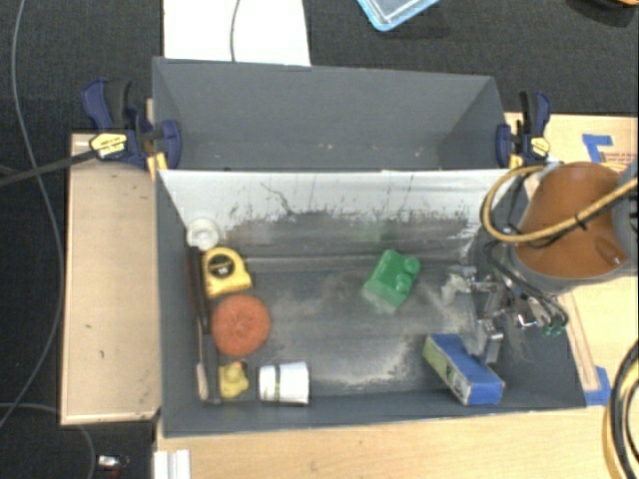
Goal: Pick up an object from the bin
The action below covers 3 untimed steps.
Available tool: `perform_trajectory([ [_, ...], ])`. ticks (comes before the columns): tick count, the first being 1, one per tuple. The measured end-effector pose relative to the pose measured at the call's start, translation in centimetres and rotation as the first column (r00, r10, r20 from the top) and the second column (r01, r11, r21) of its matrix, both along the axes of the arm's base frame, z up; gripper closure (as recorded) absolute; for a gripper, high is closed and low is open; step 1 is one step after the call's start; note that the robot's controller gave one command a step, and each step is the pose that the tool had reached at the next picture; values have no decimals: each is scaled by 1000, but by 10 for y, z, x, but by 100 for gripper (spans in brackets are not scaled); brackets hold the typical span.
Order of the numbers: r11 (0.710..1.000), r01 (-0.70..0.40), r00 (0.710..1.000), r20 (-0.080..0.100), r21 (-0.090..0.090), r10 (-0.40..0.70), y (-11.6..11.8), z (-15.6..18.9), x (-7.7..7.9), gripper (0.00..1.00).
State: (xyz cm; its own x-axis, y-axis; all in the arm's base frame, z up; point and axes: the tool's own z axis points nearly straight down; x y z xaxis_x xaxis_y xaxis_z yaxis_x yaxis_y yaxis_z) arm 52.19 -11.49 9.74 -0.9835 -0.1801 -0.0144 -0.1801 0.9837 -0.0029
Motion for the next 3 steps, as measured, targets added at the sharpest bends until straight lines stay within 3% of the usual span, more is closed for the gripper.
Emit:
perform_trajectory([
  [1,976,-218,976,-3,-5,218,-22,-19,-25,0],
  [2,920,-391,920,4,-10,391,0,-12,-26,0],
  [3,965,-262,965,5,-7,262,0,-19,-15,0],
])
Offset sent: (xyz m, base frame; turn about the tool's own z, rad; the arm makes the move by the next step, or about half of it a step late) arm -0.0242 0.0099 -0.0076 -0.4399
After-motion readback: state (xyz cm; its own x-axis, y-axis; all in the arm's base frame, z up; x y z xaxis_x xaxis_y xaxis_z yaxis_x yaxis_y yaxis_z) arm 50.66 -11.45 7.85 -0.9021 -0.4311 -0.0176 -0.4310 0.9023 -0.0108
